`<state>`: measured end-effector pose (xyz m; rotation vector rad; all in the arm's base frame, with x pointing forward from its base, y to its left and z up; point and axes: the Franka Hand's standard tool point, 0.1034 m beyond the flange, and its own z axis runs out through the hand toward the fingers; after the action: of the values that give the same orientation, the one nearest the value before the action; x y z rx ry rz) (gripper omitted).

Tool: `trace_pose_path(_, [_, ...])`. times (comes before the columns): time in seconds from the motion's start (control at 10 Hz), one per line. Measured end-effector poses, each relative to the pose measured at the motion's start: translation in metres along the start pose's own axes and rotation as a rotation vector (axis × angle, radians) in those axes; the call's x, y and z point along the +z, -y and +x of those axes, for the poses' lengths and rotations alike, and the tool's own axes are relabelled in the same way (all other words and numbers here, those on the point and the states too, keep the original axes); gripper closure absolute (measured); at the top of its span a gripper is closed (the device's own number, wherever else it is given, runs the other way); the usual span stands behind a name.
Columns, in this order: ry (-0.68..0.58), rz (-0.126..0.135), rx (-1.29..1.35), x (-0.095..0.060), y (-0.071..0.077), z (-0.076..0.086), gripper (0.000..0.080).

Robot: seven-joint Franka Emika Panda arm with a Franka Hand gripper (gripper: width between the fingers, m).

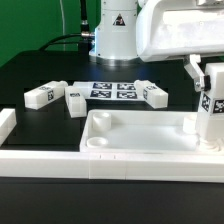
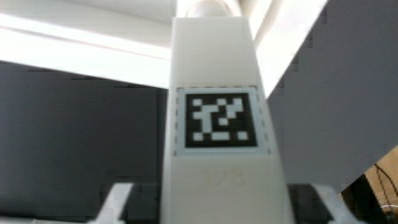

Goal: Assemble desk

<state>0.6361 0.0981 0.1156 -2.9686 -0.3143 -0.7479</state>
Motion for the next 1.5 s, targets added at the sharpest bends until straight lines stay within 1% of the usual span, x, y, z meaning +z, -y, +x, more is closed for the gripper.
trace_pose_path(0.2, [0.008,0.002,0.000,0.004,0.001,-0.004,0.0509])
trace_pose_path(0.6, [-0.019,-0.006,0.001,0.006,-0.001,-0.004,0.0509])
trace_pose_path(0.7, [-0.018,-0.006,0.001,0.006,-0.001,-0.004,0.0406])
trace_pose_path(0.8, [-0.018,-0.006,0.001,0.006,-0.001,-0.004,0.0406])
trace_pose_path(0.9, [-0.018,-0.006,0.001,0.006,-0.001,-0.004,0.0233])
trace_pose_path(1.0, [-0.018,-0.006,0.001,0.006,-0.001,-0.004,0.0167])
trace_pose_path(1.2, [-0.017,-0.005,0.002,0.003,0.000,-0.002,0.0155])
trace_pose_path(1.5, [-0.025,-0.003,0.004,-0.014,0.000,0.011,0.0150])
